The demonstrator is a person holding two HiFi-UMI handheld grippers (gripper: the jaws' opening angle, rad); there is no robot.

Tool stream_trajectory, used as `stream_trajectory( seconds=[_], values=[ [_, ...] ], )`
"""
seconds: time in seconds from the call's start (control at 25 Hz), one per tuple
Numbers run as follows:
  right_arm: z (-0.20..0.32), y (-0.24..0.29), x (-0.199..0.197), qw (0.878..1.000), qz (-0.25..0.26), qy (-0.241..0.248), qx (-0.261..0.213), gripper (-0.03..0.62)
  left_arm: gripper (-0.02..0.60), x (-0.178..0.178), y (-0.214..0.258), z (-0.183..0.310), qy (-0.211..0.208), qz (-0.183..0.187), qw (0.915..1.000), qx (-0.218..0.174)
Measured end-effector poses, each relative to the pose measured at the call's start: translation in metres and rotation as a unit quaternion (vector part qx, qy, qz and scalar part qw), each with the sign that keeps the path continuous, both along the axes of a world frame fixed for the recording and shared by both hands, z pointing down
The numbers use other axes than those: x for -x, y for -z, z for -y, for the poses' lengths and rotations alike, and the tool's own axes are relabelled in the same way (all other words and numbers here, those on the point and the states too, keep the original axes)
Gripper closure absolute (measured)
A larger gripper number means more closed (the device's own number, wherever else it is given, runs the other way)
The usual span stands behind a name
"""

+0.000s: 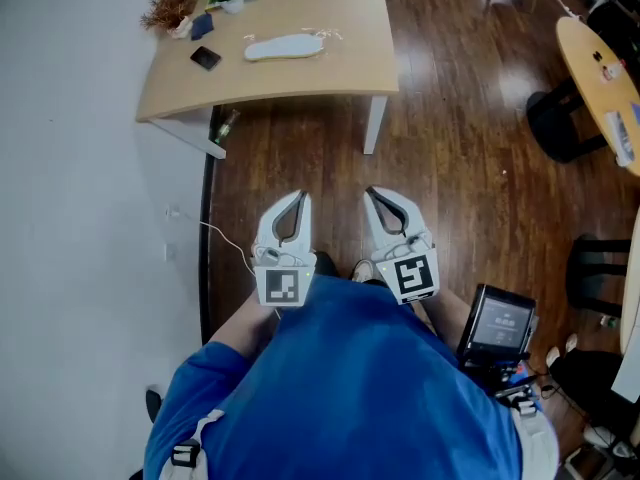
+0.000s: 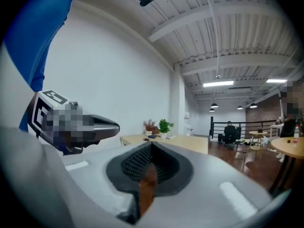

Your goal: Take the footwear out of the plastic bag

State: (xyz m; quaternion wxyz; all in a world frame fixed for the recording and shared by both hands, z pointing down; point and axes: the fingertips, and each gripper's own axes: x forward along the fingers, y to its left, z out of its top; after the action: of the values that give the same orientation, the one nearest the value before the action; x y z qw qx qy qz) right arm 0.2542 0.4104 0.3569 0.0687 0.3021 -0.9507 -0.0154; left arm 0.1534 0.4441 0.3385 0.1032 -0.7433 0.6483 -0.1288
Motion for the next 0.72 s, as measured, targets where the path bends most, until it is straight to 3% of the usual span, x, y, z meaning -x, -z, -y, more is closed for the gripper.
stream_trajectory(
  seconds=[0.2, 0.36, 0.72],
  values=[
    [0.022, -0.01, 0.01, 1.0, 0.003, 0.002, 0.026, 0.591, 0.575, 0.012, -0.01, 0.02, 0.006, -0.029, 0.9994, 0.014],
    [0.044, -0.018, 0.024, 1.0, -0.004, -0.003, 0.031, 0.592, 0.575, 0.029, -0.021, 0.043, -0.001, -0.028, 0.9994, 0.021],
    [0.118, -0.034, 0.088, 0.998, -0.046, -0.021, 0.034, 0.591, 0.575, 0.108, -0.026, 0.121, -0.016, -0.06, 0.9977, 0.028]
  ],
)
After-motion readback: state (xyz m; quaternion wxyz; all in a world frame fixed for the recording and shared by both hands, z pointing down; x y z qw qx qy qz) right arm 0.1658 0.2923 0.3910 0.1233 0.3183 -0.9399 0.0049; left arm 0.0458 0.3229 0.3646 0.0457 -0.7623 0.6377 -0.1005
